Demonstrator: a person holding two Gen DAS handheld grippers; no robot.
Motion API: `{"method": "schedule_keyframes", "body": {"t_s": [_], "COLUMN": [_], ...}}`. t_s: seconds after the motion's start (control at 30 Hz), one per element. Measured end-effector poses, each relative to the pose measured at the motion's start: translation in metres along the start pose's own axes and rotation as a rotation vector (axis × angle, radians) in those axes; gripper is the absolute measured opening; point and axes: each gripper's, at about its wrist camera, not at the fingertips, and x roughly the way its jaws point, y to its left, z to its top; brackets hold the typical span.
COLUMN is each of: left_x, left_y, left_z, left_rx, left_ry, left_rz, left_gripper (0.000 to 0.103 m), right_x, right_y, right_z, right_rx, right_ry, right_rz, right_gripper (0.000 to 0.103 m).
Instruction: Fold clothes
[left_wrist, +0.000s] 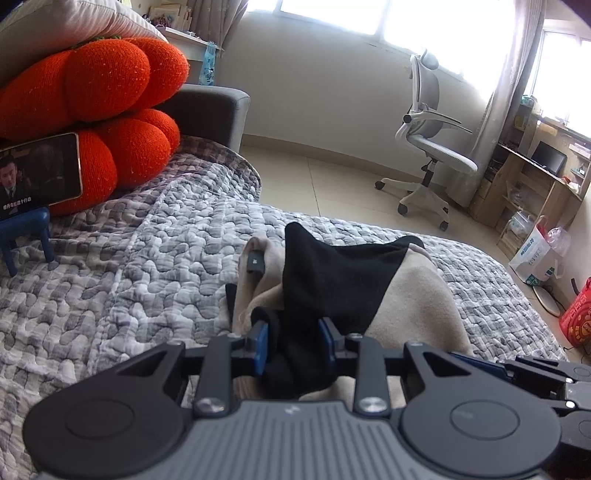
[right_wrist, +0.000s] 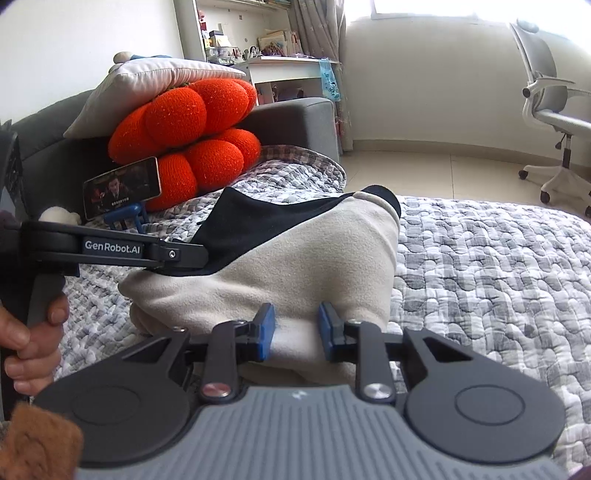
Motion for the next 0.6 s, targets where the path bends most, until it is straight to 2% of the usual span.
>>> {"method": "schedule_keyframes", "body": {"t_s": [0.07,0.13,0.2,0.27,0.47,0.6], "left_x": [0.000,0.000,0.000,0.000,0.000,0.000], "left_y": [0.000,-0.001,0.000,0.001,0.002,0.001], "left_z": [0.000,-0.001,0.000,0.000,0.000,0.000], "left_rx": [0.001,0.004,-0.001,-0.008,-0.008,-0.008], "left_ry": [0.000,0.001,0.002,0.005,0.007,0.008], "left_rz": [0.000,0.003,0.002,-0.003,-0.011,-0.012], "left_gripper": [0.031,0.031,0.031,0.031,0.031,0.031], "right_x": [-0.004,-0.011,-0.012,-0.003,0.037,0.037], "right_y": [-0.003,-0.007,-0.012,-0.020,-0.033,-0.031], "right_z": [0.008,0.018,0.028,0.037,0.034,0.045], "right_rx": [0.026,0.049,0.059,0.064,0.064,0.049], "right_ry": [0.003,-0.030,-0.059,-0.057,0.027,0.058], "right_rz": [0.018,0.030,0.020,-0.011,-0.052,-0.058], "right_gripper": [0.027,0.030,0.035,0.034,0.034,0.034]}}
